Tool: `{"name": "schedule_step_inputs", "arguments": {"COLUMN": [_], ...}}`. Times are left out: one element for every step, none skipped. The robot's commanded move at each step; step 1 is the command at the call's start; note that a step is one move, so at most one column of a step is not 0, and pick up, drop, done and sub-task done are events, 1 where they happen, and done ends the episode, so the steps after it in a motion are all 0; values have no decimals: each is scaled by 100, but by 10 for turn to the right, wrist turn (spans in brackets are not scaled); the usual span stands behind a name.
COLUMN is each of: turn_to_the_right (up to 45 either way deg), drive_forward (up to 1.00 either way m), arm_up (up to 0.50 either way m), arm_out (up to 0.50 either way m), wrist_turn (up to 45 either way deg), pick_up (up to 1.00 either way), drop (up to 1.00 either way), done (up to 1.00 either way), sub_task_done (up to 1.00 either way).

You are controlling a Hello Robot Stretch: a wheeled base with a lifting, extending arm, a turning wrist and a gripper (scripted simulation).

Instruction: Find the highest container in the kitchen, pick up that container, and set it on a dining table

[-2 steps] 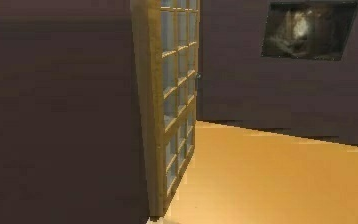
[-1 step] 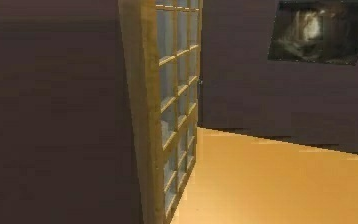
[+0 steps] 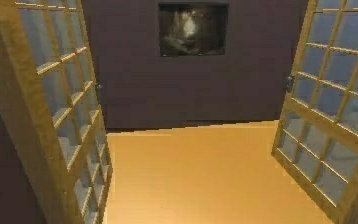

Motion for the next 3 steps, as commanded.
{"name": "schedule_step_inputs", "arguments": {"turn_to_the_right": [0, 0, -450], "drive_forward": [100, 80, 0], "arm_up": [0, 0, 0], "arm_out": [0, 0, 0], "wrist_turn": [0, 0, 0], "pick_up": [0, 0, 0], "drop": [0, 0, 0], "done": [0, 0, 0], "sub_task_done": [0, 0, 0]}}
